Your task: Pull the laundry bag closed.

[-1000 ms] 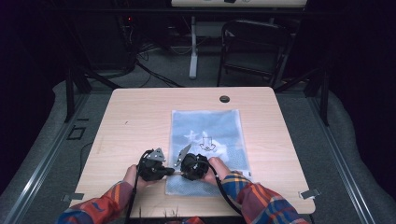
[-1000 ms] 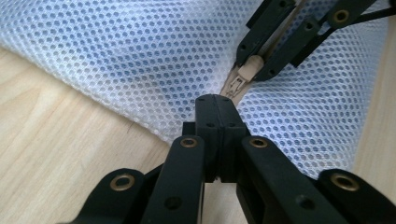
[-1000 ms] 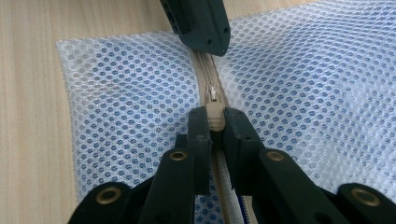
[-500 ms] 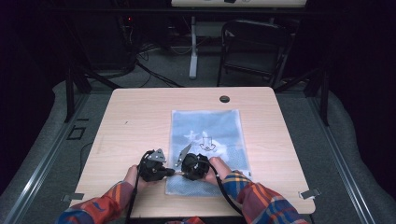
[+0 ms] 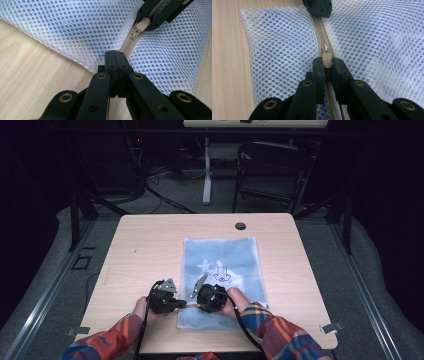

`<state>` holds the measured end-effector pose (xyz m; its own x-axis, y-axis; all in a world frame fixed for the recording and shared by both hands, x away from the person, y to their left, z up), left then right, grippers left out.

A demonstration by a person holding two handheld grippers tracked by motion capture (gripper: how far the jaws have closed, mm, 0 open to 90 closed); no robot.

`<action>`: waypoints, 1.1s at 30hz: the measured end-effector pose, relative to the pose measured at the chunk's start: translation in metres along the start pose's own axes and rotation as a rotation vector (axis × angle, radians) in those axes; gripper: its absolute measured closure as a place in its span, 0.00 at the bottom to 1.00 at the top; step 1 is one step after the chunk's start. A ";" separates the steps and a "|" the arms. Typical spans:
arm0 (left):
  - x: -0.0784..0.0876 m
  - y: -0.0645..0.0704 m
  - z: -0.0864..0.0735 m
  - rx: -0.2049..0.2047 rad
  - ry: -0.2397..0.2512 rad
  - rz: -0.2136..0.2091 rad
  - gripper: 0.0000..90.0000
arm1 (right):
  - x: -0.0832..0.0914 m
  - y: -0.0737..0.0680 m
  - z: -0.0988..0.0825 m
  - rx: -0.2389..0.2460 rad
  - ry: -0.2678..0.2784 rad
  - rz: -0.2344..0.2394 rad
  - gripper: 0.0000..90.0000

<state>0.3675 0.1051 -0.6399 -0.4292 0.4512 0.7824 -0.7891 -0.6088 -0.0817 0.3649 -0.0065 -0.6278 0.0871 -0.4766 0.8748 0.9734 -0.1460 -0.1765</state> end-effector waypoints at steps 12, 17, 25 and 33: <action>0.000 0.000 0.000 0.006 -0.003 -0.007 1.00 | 0.007 0.000 -0.009 -0.008 -0.017 -0.010 0.91; 0.000 0.000 0.000 0.005 -0.003 -0.020 1.00 | 0.010 0.001 -0.014 -0.009 -0.023 -0.014 0.91; 0.000 0.000 0.000 0.008 -0.006 -0.009 1.00 | 0.014 0.001 -0.020 -0.020 -0.026 -0.018 0.91; 0.000 0.000 0.000 0.008 -0.006 -0.008 1.00 | 0.016 0.000 -0.023 -0.024 -0.020 -0.019 0.91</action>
<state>0.3677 0.1052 -0.6398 -0.4198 0.4523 0.7869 -0.7891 -0.6102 -0.0702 0.3619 -0.0339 -0.6238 0.0736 -0.4561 0.8869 0.9696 -0.1753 -0.1706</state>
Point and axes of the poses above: each handheld gripper's, and its own axes: x roughly backward along the jaws, z roughly out of its top, y roughly to its right, the point moved 9 cm from there along -x, roughly forward along the jaws, and after that the axes turned 15 degrees about z, right-handed, at the moved point
